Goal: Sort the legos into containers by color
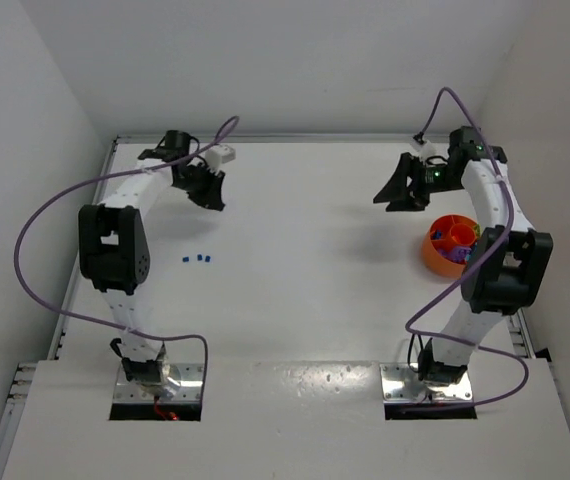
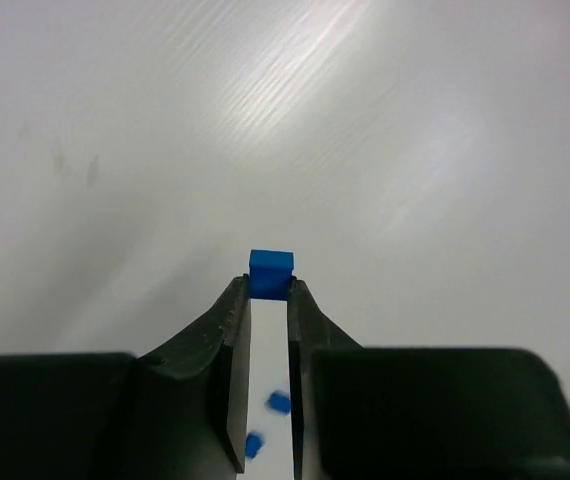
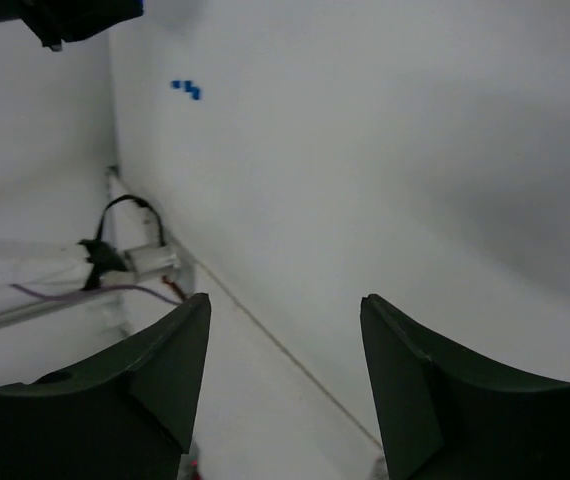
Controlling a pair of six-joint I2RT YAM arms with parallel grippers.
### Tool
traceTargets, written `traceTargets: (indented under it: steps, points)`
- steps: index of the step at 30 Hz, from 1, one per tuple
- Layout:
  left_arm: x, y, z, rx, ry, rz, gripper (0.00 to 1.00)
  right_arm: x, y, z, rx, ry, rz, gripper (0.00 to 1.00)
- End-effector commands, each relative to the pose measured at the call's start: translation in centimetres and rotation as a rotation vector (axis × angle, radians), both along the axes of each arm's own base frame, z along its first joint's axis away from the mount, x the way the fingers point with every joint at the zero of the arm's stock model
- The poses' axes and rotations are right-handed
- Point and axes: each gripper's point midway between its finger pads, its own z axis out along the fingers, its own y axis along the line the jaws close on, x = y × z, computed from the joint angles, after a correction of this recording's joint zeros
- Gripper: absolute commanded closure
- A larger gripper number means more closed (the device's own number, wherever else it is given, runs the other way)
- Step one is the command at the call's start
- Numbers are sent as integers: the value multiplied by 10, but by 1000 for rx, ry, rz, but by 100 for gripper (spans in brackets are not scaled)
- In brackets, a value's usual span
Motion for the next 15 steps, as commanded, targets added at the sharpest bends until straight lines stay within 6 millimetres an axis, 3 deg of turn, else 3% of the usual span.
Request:
traceTargets:
  steps: [1,2,4,5,9,15]
  points:
    - [-16,-80,70,-212,-112,-152,97,8,34,22,270,42,19,40]
    - [-25,-107,78,-249,-113,-204,99,10,40,19,304,101,6,42]
    - [-33,-135,87,-290,-117,-251,99,13,52,21,350,126,29,43]
    - [-43,-161,95,-317,-115,-300,99,20,59,20,359,139,29,43]
    - [-56,-213,110,-362,-129,-390,99,24,85,26,405,146,90,43]
    - [-65,-259,123,-414,-159,-476,100,15,123,19,394,167,178,43]
